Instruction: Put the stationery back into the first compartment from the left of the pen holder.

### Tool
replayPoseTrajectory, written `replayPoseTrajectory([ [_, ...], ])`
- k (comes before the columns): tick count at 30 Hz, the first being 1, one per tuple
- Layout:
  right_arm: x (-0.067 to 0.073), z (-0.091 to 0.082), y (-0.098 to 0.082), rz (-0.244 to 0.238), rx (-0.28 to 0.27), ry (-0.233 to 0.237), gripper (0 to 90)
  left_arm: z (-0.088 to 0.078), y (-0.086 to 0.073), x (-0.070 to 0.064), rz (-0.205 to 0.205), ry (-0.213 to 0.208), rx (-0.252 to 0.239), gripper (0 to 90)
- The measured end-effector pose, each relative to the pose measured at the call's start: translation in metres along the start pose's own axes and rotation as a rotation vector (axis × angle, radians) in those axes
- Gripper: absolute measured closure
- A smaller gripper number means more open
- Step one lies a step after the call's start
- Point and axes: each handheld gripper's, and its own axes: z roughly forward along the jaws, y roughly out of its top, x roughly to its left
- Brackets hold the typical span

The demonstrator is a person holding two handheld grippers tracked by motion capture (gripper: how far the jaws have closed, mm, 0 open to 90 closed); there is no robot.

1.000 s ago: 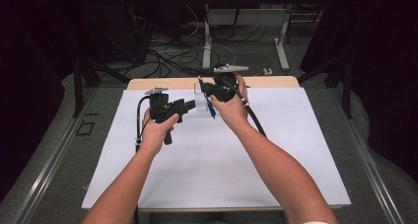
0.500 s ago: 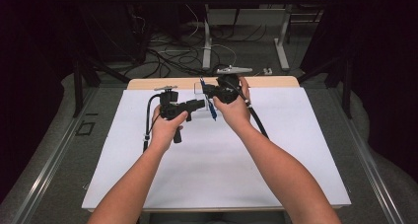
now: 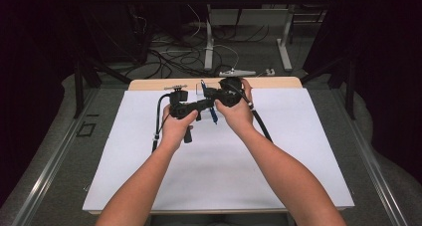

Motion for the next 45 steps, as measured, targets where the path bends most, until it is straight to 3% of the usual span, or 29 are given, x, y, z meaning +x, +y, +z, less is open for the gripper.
replayPoseTrajectory([
  [15,0.001,0.000,-0.003,0.009,0.001,0.010,80.0,0.003,0.001,0.002,-0.082,-0.009,-0.015,78.3],
  [19,0.001,0.001,-0.004,0.007,-0.001,0.011,80.0,0.002,0.001,0.003,-0.094,-0.013,0.000,78.6],
  [26,0.001,0.000,-0.004,0.017,-0.001,0.019,79.0,0.002,0.001,0.000,-0.123,-0.014,-0.016,78.8],
  [28,0.000,0.000,-0.004,0.028,-0.015,0.027,70.2,0.002,0.001,0.001,-0.109,-0.007,-0.023,78.8],
  [35,-0.005,-0.006,-0.005,0.032,-0.039,0.024,54.0,0.003,0.003,0.000,-0.095,0.007,-0.021,78.8],
  [45,-0.017,-0.026,-0.006,0.043,-0.063,0.057,43.4,0.005,0.006,-0.004,-0.077,0.017,-0.027,78.8],
])
